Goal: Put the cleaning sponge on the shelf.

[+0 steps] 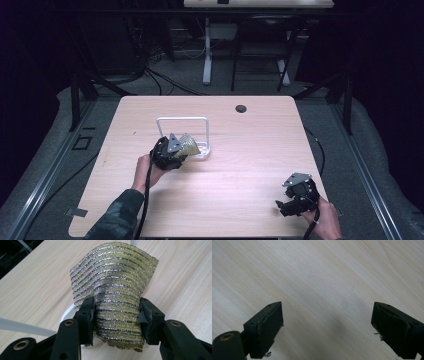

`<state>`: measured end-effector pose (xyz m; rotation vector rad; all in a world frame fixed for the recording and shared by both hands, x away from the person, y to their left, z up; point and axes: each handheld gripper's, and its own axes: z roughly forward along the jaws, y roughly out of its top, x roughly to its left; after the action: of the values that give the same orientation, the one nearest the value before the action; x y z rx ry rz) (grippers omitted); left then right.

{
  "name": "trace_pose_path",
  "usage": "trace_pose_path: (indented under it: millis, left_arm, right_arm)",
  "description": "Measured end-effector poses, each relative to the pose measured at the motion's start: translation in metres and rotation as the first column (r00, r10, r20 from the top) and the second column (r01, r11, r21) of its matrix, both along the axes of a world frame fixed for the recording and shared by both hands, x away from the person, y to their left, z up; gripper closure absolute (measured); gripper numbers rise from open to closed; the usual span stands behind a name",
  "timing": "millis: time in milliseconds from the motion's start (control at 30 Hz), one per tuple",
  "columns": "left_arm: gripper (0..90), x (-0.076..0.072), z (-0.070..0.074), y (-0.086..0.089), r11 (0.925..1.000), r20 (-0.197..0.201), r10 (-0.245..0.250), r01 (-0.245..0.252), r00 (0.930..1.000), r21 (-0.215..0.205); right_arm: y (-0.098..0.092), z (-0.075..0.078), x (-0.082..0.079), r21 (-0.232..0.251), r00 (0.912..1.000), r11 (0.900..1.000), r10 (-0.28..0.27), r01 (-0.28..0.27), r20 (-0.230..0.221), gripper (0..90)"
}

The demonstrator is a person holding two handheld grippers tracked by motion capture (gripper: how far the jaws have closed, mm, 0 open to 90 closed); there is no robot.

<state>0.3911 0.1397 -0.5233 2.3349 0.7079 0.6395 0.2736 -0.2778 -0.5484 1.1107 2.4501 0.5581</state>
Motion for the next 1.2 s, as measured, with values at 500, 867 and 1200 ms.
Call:
trace_pose_path:
  millis: [500, 867, 1200]
  left_arm:
    - [51.8, 0.017, -0.012, -0.011, 0.9998, -0.019, 0.015, -0.014, 0.9997, 0.010]
    - [51.3, 0.017, -0.012, -0.018, 0.9981, 0.035, 0.012, -0.014, 0.9993, 0.060]
    - [42.0, 0.025, -0.023, -0.023, 0.9974, -0.024, 0.025, -0.024, 0.9994, 0.067]
  right_arm:
    - [-0.001, 0.001, -0.001, -0.001, 1.0000, 1.000, -0.001, 0.001, 0.004, 9.9]
    - [-0.001, 0.000, -0.001, -0.004, 1.0000, 1.000, 0.002, -0.002, 0.002, 9.9]
    - [-0.001, -0.001, -0.001, -0.005, 1.0000, 1.000, 0.000, 0.000, -0.002, 10.0]
